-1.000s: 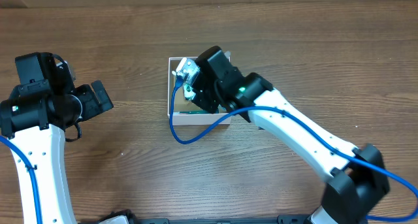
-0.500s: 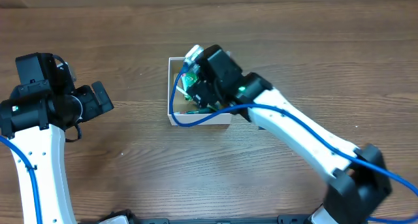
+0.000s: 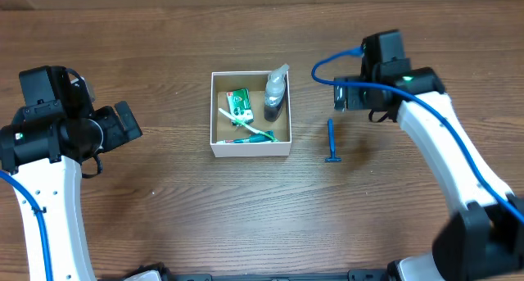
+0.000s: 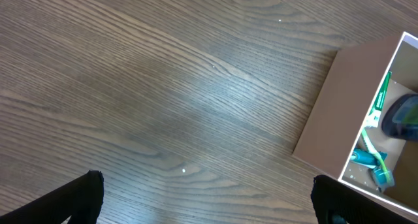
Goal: Pack container
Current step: 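Grasp the blue razor with the right gripper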
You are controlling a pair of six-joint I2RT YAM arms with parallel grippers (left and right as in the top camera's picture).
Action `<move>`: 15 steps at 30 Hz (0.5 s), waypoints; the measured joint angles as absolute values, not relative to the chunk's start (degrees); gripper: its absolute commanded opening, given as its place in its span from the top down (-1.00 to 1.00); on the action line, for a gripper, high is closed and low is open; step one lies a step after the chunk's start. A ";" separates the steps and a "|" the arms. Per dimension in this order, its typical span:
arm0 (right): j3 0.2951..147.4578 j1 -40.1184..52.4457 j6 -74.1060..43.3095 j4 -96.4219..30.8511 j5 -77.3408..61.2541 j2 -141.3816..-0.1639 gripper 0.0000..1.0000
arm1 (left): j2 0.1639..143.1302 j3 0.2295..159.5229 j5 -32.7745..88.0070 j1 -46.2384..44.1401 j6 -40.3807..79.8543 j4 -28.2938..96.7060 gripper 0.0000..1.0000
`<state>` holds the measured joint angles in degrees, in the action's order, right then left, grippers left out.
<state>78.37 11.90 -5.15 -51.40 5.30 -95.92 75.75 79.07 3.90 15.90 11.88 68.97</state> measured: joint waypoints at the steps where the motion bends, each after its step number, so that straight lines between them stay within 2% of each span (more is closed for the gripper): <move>1: 76.79 11.77 -5.45 -51.59 4.16 -99.29 -1.00 | 75.75 79.07 3.92 15.90 11.86 68.97 -1.00; 6: 74.52 12.05 -6.48 -51.03 2.52 -107.31 -1.00 | 75.75 79.07 3.92 15.90 11.88 68.97 -1.00; 15: 72.71 12.10 -7.31 -49.69 0.27 -112.53 -0.96 | 75.75 79.07 3.90 15.90 11.88 68.82 -1.00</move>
